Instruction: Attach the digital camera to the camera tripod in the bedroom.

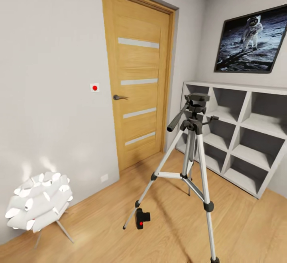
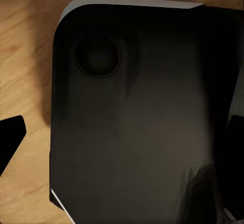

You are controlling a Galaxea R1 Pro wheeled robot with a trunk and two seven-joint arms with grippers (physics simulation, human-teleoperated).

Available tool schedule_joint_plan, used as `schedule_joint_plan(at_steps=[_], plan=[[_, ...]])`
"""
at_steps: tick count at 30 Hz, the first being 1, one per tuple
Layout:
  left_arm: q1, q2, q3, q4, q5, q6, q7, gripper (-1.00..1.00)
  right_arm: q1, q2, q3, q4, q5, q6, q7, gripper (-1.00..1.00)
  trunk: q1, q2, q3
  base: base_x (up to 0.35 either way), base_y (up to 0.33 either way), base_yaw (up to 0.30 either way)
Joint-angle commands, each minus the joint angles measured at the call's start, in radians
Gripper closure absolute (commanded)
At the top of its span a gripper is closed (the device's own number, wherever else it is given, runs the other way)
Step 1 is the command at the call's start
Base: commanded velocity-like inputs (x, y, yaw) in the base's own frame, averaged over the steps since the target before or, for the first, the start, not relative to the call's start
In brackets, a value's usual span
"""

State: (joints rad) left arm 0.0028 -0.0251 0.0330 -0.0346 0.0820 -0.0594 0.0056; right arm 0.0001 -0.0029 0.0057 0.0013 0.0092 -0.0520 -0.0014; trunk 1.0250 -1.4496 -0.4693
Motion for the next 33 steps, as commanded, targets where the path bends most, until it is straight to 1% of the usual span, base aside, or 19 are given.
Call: schedule_joint_plan(at_steps=[1, 11, 20, 25, 26, 27, 33], plan=[[0.0, 0.0, 0.002, -0.001, 0.009, -0.002, 0.001, -1.0, 0.0, 0.0, 0.0, 0.0, 0.001, -0.003, 0.0, -1.0, 0.0, 0.0, -0.001, 0.0, 0.0, -0.243], [0.0, 0.0, 0.002, -0.001, 0.009, -0.002, -0.001, -1.0, 0.0, 0.0, -0.002, 0.0, 0.0, -0.005, -0.001, -1.0, 0.0, 0.0, -0.001, 0.0, 0.0, -0.22], [0.0, 0.0, 0.004, -0.001, 0.014, -0.001, -0.002, -1.0, 0.0, -0.002, -0.006, -0.001, -0.002, -0.006, -0.001, -1.0, 0.0, 0.0, -0.001, 0.0, 0.0, -0.032], [0.0, 0.001, 0.006, -0.001, 0.033, -0.001, -0.002, -1.0, 0.0, -0.002, -0.003, -0.001, -0.002, -0.006, 0.0, -1.0, 0.0, 0.0, -0.001, 0.0, 0.0, -0.005], [0.0, 0.001, 0.006, -0.001, 0.049, 0.0, -0.002, -1.0, 0.0, -0.002, -0.003, -0.001, -0.001, -0.006, 0.0, -1.0, 0.0, 0.0, -0.001, 0.0, 0.0, 0.0], [0.0, 0.001, 0.006, -0.001, 0.053, 0.0, -0.002, -1.0, 0.0, -0.002, -0.003, -0.001, 0.0, -0.006, 0.0, -1.0, 0.0, 0.0, -0.001, 0.0, 0.0, 0.0], [0.0, 0.001, 0.005, -0.001, 0.058, 0.0, -0.002, -1.0, 0.0, -0.002, -0.002, -0.001, 0.0, -0.006, 0.0, -1.0, 0.0, 0.0, -0.001, 0.0, 0.0, 0.0]])
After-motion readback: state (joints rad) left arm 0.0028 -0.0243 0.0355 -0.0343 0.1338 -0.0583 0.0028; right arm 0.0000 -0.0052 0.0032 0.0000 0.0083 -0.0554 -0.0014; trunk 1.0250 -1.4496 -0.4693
